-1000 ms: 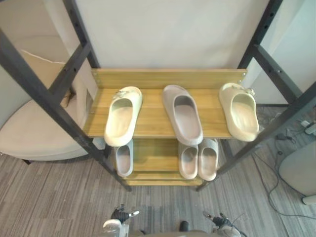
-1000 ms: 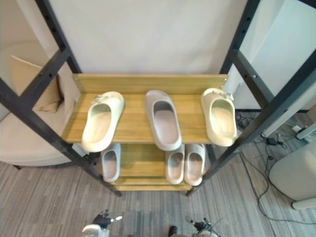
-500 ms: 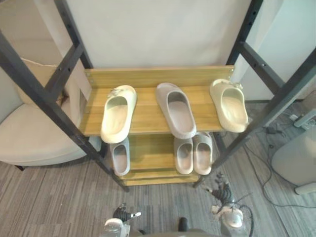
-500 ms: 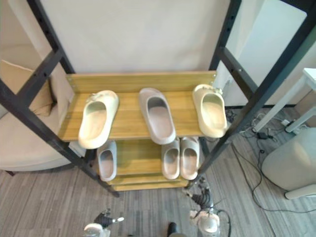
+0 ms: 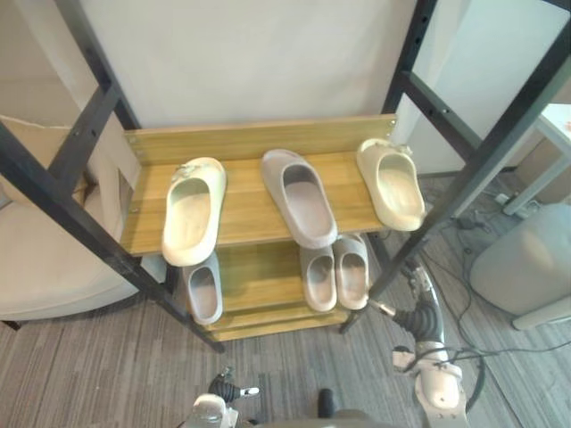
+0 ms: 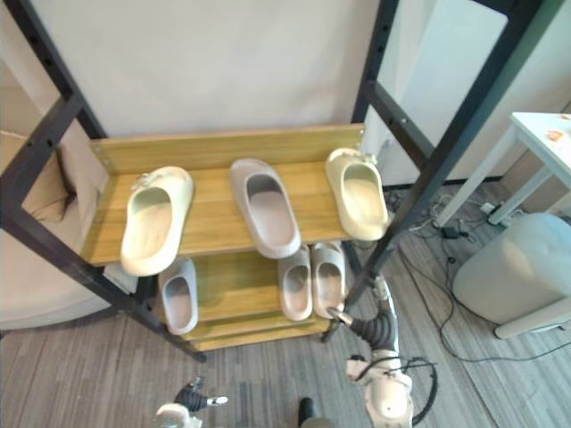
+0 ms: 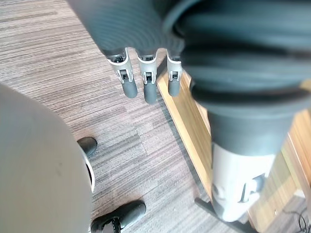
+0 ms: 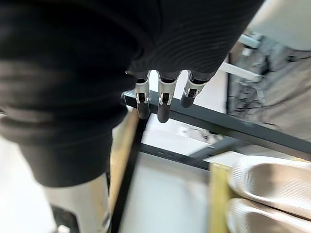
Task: Organize the slippers on the shoe rack
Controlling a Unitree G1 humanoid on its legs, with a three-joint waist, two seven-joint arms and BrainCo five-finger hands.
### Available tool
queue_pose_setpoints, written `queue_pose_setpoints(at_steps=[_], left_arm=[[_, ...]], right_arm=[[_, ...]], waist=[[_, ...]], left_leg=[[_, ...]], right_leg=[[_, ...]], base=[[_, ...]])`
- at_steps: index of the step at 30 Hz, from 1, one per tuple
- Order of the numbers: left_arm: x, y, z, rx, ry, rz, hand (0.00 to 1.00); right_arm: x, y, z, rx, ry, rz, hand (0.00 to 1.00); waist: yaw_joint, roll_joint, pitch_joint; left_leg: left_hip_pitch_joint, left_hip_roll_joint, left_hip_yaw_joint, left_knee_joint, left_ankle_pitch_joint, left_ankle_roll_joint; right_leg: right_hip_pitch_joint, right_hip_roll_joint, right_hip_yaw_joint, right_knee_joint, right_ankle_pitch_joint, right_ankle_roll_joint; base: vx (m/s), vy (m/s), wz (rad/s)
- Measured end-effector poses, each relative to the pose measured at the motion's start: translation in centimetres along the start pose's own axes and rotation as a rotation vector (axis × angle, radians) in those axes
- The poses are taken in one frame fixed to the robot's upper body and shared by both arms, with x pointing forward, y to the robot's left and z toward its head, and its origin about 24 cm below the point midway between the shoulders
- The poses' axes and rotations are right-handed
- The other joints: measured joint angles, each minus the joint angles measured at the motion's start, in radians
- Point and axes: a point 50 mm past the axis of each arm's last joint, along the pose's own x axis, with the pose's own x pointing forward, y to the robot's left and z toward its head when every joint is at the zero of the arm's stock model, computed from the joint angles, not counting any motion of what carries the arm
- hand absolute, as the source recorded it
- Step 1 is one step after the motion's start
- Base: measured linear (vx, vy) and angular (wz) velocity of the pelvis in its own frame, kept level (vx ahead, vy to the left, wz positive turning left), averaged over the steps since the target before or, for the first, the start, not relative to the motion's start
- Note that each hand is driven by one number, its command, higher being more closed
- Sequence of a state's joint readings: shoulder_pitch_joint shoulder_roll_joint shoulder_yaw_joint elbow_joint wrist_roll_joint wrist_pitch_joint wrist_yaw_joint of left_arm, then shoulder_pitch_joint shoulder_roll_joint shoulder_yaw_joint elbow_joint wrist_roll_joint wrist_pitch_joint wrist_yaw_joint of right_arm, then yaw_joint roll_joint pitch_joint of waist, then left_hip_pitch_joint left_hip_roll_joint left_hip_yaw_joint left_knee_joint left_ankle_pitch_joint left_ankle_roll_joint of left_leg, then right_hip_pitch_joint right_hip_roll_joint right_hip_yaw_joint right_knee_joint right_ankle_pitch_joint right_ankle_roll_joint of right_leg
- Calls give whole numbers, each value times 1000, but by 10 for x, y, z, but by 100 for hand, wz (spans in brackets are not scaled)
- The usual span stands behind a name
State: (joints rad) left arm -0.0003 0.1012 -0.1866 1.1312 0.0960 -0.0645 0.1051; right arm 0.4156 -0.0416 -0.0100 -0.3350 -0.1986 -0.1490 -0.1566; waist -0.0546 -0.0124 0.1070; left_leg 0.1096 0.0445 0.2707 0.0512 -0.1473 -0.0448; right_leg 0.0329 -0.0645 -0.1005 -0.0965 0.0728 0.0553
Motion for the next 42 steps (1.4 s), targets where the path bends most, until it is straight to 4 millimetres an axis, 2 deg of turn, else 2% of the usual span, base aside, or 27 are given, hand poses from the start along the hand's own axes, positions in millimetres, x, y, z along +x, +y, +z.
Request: queue_pose_setpoints(at_steps=[7, 31, 42], left_arm=[[0, 0, 0, 1, -5, -1, 0], [0, 0, -2, -27, -2, -19, 0], [0, 3, 2, -27, -23, -26, 0]], right_arm=[[4, -1, 26, 16, -136, 3, 0], [64, -6, 90, 51, -491, 94, 0], [106, -17, 86, -32, -442, 91, 0]], waist=[[0, 0, -2], [16, 9, -16], [32, -12, -11]], left_leg=[[-3, 0, -3, 0, 0, 0], [-38, -6, -76, 3, 9, 12], [-42, -25, -104, -22, 33, 20]], right_leg=[[2, 0, -2, 0, 0, 0], [5, -7, -67, 8, -2, 2], [4, -22, -92, 8, -3, 4]], base=[[0, 0, 0], [-11, -12, 8], [-26, -3, 8]])
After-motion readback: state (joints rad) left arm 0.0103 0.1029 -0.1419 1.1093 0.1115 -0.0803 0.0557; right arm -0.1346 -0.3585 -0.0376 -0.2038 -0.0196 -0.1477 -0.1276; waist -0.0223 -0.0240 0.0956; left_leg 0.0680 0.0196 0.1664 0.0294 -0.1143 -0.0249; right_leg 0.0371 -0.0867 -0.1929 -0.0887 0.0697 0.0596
